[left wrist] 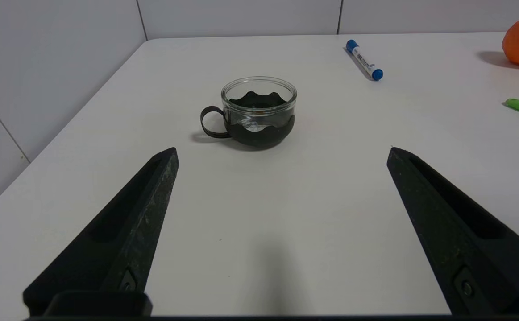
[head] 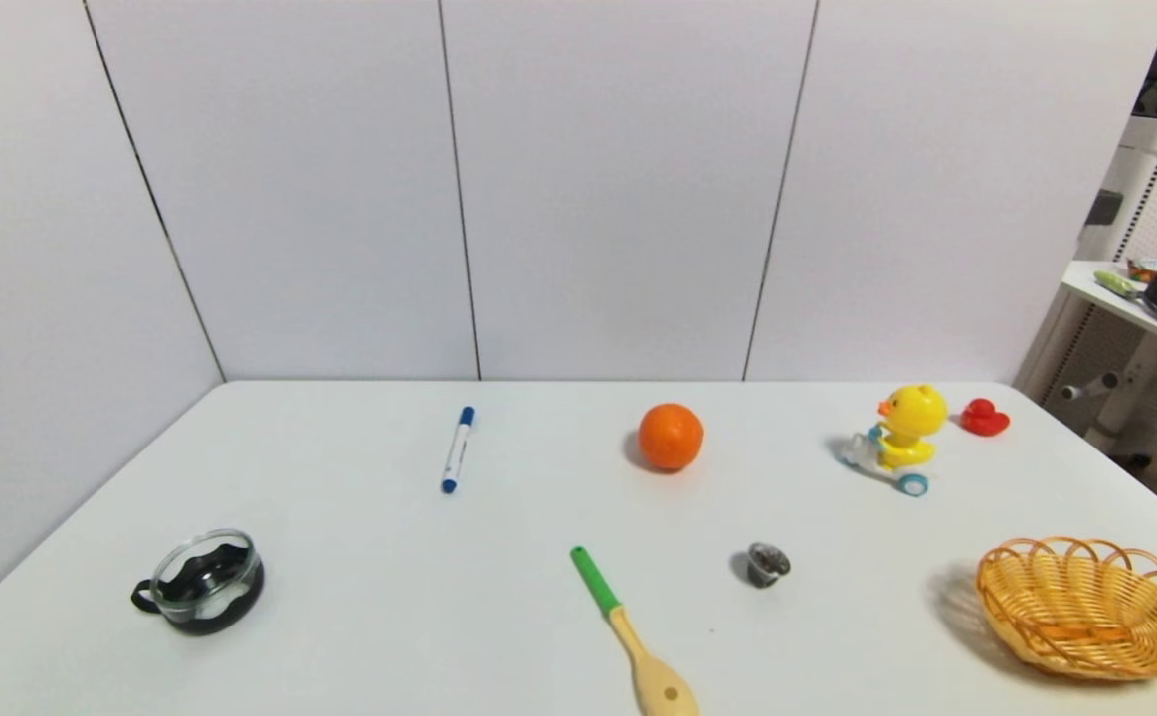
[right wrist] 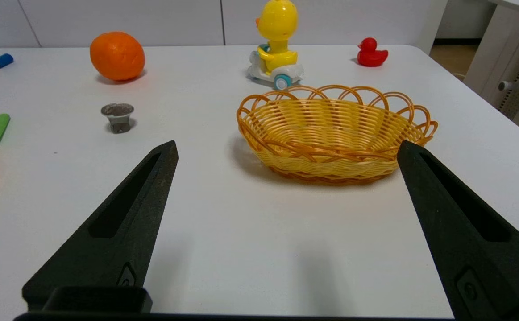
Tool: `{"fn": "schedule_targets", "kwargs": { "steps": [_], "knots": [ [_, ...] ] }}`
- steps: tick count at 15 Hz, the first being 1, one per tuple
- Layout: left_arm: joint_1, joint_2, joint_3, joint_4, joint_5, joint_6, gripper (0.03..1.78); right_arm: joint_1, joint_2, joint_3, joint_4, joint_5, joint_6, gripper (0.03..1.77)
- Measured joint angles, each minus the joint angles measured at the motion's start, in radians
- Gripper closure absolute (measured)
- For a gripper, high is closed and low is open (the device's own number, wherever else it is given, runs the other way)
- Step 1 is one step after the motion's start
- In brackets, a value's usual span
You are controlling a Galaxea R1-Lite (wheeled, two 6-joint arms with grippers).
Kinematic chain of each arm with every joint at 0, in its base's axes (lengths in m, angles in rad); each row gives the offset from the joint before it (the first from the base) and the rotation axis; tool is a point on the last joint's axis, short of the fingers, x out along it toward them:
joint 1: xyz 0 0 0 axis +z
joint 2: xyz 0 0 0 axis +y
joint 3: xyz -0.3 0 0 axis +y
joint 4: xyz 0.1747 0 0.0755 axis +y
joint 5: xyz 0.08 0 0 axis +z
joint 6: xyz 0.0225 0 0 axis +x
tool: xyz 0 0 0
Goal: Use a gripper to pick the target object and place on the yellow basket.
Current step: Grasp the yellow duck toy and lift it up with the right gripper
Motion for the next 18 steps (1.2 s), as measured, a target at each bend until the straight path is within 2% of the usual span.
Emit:
{"fn": "schedule_targets", "kwargs": {
  "steps": [5,8,12,15,17,18],
  "knots": [
    [0.000,0.000,0.000,0.000,0.000,0.000,0.12,0.000,0.007,-0.004,0.013,0.000,-0.005,0.11],
    [0.000,0.000,0.000,0.000,0.000,0.000,0.12,-0.002,0.117,-0.086,0.014,-0.001,-0.009,0.11],
    [0.000,0.000,0.000,0.000,0.000,0.000,0.12,-0.009,0.413,-0.281,0.018,-0.001,-0.011,0.11],
    [0.000,0.000,0.000,0.000,0.000,0.000,0.12,-0.037,0.679,-0.506,0.117,-0.001,-0.011,0.11],
    [0.000,0.000,0.000,0.000,0.000,0.000,0.12,-0.085,0.863,-0.644,0.191,0.005,-0.044,0.11],
    [0.000,0.000,0.000,0.000,0.000,0.000,0.12,-0.122,0.946,-0.697,0.214,0.018,-0.087,0.11]
  ]
}}
